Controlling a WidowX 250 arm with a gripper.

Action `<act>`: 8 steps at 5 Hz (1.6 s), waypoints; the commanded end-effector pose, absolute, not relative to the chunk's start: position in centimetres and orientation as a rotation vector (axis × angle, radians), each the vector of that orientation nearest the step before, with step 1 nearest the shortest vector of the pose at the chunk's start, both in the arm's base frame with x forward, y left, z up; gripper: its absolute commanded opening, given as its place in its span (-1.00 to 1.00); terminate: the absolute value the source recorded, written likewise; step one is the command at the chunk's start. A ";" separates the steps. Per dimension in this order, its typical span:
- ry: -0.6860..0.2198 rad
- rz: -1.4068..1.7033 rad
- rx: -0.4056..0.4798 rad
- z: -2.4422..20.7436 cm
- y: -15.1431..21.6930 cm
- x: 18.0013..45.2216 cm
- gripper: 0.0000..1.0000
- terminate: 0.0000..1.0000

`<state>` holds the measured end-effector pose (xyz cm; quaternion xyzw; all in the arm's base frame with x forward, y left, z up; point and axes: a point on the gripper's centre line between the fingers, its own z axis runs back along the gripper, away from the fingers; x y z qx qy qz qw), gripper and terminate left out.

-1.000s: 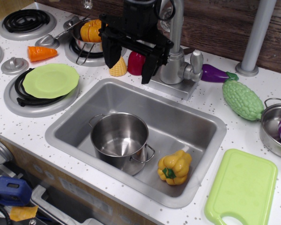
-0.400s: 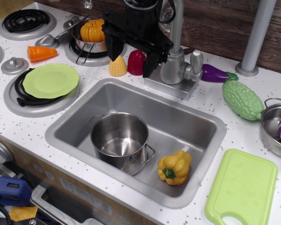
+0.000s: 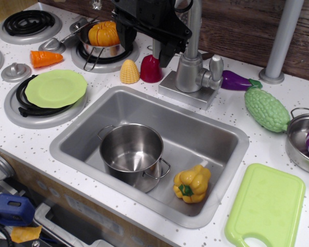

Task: Turn faucet front to left

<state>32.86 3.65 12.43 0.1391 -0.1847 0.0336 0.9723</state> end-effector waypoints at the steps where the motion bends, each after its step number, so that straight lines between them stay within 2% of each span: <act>1: -0.489 0.060 0.351 14.8 3.6 34.1 1.00 -1.00; 2: -0.520 0.056 0.367 14.0 4.3 34.9 -1.00 -1.00; 5: -0.550 -0.031 0.400 13.5 9.6 36.1 -1.00 -1.00; 7: -0.578 -0.082 0.404 12.9 12.1 38.7 -1.00 -1.00; 8: -0.580 -0.104 0.422 13.0 12.9 39.8 -1.00 1.00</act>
